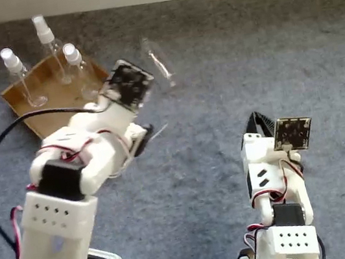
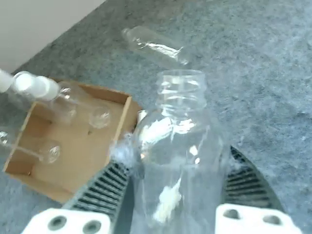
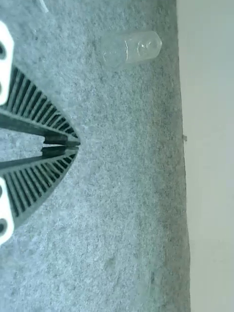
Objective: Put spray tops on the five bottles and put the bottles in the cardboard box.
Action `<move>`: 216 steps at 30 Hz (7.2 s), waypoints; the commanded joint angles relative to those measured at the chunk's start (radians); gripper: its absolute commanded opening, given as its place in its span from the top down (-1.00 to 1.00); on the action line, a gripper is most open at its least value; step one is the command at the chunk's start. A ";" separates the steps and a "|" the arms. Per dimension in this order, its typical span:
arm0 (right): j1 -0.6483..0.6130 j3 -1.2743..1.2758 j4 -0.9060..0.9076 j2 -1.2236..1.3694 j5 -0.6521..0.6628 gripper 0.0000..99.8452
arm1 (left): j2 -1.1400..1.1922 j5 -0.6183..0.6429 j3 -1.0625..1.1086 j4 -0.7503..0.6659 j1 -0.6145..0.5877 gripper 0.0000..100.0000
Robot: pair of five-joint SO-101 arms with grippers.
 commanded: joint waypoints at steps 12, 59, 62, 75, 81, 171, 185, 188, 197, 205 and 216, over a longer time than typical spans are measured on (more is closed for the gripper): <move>-0.421 -0.234 0.492 0.012 0.186 0.98 | -0.441 -0.002 0.335 0.020 -0.507 0.83; -0.915 -1.442 0.763 1.520 0.870 0.62 | -0.521 -0.006 0.723 -0.215 -1.204 0.83; -0.929 -1.498 0.763 1.592 0.941 0.62 | -0.521 -0.008 0.720 -0.218 -1.257 0.83; -0.951 -1.804 0.763 1.928 1.063 0.62 | -0.521 -0.008 0.730 -0.285 -1.391 0.83; -0.929 -1.876 0.769 2.051 1.063 0.62 | -0.521 -0.008 0.730 -0.285 -1.388 0.83; -0.967 -1.558 0.568 1.747 1.137 0.67 | -0.522 -0.002 0.759 -0.281 -1.237 0.83; -0.970 -1.560 0.530 1.814 1.143 0.67 | -0.522 -0.002 0.757 -0.281 -1.213 0.83; -0.972 -1.560 0.530 1.824 1.172 0.68 | -0.522 -0.002 0.779 -0.285 -1.193 0.83; -0.970 -1.630 0.538 1.951 1.188 0.68 | -0.522 -0.005 0.794 -0.287 -1.190 0.83; -0.964 -1.656 0.538 1.952 1.185 0.99 | -0.522 -0.005 0.796 -0.287 -1.190 0.83; -0.862 -1.716 0.547 1.817 0.910 0.99 | -0.522 -0.006 0.814 -0.285 -1.099 0.83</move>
